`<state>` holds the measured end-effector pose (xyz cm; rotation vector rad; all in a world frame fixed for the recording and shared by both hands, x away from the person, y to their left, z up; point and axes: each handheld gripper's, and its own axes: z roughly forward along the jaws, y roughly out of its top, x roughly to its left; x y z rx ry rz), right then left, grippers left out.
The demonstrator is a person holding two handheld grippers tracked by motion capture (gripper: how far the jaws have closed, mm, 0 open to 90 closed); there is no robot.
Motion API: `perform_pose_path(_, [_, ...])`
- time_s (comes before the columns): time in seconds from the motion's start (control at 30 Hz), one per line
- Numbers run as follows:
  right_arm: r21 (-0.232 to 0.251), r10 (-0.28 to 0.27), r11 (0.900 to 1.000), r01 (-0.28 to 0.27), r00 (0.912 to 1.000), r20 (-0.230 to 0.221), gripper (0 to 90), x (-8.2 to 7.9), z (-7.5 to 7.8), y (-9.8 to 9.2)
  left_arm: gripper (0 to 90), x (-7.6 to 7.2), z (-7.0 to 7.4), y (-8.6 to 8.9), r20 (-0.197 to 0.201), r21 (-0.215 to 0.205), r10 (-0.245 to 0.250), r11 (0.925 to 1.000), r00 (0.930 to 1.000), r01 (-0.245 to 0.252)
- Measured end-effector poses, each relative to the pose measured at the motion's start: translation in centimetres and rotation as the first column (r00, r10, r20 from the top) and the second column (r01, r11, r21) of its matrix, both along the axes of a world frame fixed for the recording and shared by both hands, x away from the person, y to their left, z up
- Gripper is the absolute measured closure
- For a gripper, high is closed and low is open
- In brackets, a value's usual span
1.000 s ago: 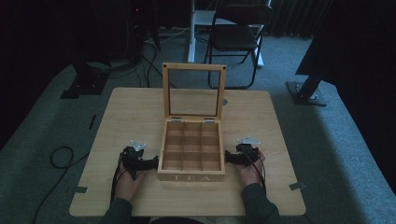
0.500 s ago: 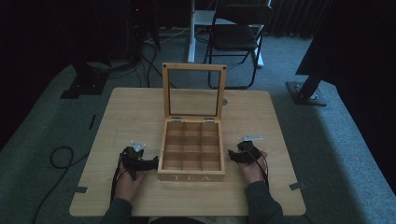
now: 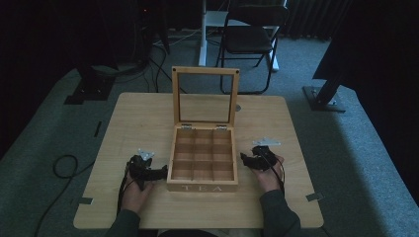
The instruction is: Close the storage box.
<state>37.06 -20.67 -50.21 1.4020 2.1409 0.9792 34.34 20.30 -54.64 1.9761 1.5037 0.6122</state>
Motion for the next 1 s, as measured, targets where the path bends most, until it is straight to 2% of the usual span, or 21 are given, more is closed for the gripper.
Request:
perform_pose_path(0.27, [0.022, 0.014, 1.0, -0.015, 0.9996, 0.026, 41.6, 0.5, 1.3, 0.6, 1.6, 0.0, 0.0, 0.0, -0.001, 0.001, -0.001, 1.0, 1.0, 0.001])
perform_pose_path(0.57, [0.01, 0.035, 0.999, -0.035, 0.9986, 0.04, 40.3, 1.7, 2.6, 1.8, 1.6, 0.0, 0.0, 0.0, 0.0, 0.001, -0.001, 1.0, 1.0, 0.001])
perform_pose_path(1.0, [0.048, 0.056, 0.997, -0.06, 0.9957, 0.074, 42.2, 3.2, 4.9, 2.6, 1.6, 0.0, 0.0, 0.0, 0.001, 0.002, -0.002, 1.0, 1.0, 0.002])
